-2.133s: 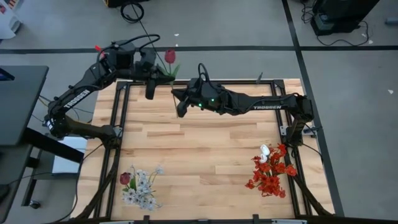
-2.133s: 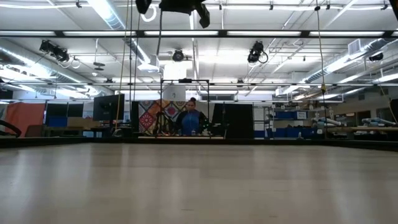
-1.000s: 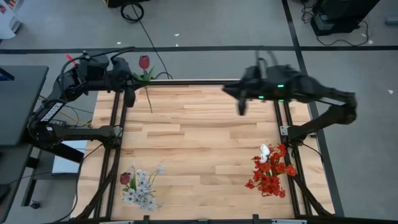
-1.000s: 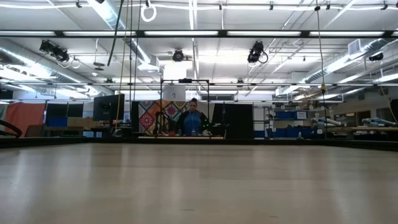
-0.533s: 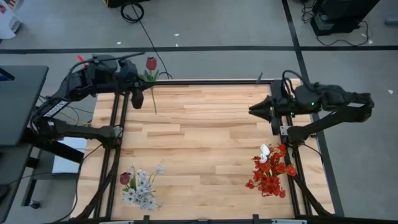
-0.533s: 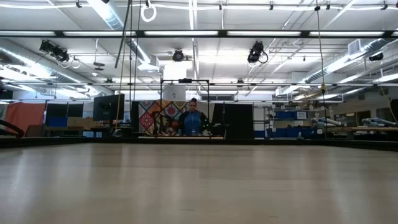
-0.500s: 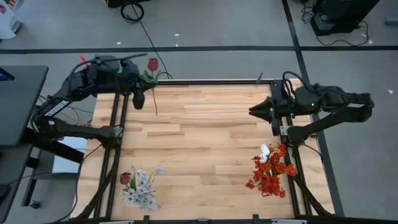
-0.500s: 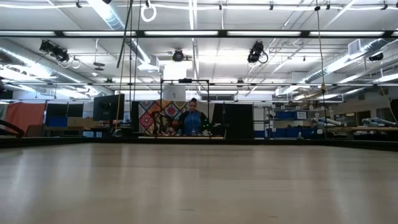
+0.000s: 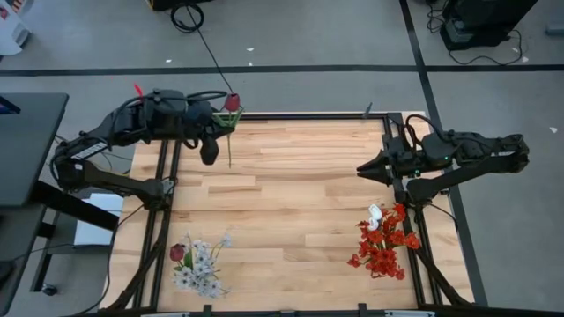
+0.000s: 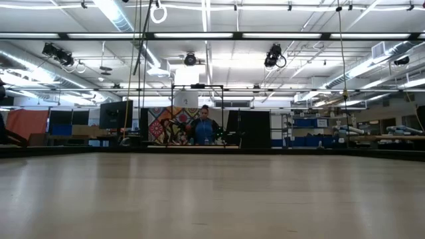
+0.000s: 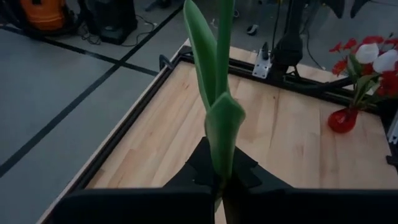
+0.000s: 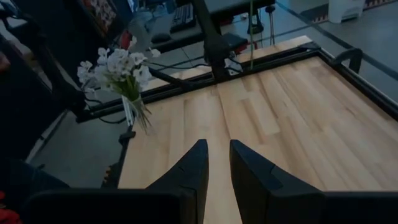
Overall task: Sort flowers into vase by color
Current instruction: Put the red flower into the transparent vase
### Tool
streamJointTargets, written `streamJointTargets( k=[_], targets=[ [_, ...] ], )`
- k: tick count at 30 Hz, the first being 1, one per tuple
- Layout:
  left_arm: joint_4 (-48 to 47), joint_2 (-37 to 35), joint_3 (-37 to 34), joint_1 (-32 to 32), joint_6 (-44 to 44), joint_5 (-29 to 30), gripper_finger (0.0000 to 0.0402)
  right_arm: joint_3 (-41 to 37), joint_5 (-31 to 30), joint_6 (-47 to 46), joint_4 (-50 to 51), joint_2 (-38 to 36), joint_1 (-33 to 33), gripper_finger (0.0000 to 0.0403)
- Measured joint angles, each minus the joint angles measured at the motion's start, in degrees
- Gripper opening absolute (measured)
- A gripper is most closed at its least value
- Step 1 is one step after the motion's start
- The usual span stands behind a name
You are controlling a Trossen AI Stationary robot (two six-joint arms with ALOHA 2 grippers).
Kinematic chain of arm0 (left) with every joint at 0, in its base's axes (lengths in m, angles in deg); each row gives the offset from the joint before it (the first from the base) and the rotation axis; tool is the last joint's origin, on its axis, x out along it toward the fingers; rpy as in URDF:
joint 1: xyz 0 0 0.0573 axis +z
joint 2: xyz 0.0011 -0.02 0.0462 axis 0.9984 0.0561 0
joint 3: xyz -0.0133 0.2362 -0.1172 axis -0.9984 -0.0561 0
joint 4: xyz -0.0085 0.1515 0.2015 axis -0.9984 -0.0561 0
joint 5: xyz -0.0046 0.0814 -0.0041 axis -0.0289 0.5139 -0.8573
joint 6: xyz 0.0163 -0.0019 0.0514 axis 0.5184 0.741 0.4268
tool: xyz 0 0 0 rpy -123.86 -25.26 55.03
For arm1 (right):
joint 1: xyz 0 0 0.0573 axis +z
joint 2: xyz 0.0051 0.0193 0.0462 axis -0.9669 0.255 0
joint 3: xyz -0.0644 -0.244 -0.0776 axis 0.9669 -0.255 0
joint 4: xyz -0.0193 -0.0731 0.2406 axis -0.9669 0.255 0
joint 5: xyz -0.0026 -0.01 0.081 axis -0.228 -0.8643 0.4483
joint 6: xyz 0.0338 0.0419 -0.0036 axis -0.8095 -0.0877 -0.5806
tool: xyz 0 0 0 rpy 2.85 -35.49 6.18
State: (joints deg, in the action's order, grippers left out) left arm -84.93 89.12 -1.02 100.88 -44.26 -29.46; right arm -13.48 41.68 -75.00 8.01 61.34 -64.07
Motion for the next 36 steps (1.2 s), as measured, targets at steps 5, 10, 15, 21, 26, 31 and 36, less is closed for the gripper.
streamJointTargets(
  k=[5, 10, 15, 21, 26, 31, 36],
  targets=[
    [-8.12, -4.24, -0.07, -0.55, -0.93, 0.20, 0.0006, 0.00, 0.00, 0.18, -0.01, 0.03, 0.00, 0.0075],
    [-13.02, -8.33, 0.04, -1.46, -1.84, -0.80, 0.0006, 0.00, 0.02, 0.20, -0.16, 0.20, 0.00, 0.0075],
    [-16.05, -9.58, -0.02, -4.36, 2.68, -4.37, 0.0006, 0.00, 0.02, 0.20, -0.14, 0.42, 0.00, 0.0075],
    [-22.05, -10.83, 0.02, -6.90, 6.39, -5.53, 0.0006, 0.00, 0.02, 0.22, -0.14, 0.64, 0.00, 0.0075],
    [-21.19, -14.85, -4.30, -7.28, 10.37, -7.62, 0.0006, 0.00, 0.02, 0.22, -0.14, 0.81, 0.00, 0.0075],
    [-16.90, -24.61, -16.26, -7.28, 12.10, -13.82, 0.0006, 0.00, 0.02, 0.22, -0.14, 0.81, 0.00, 0.0075],
    [-14.77, -34.95, -22.79, -7.26, 11.35, -27.53, 0.0006, 0.00, 0.02, 0.22, -0.14, 0.81, -0.01, 0.0075]
  ],
)
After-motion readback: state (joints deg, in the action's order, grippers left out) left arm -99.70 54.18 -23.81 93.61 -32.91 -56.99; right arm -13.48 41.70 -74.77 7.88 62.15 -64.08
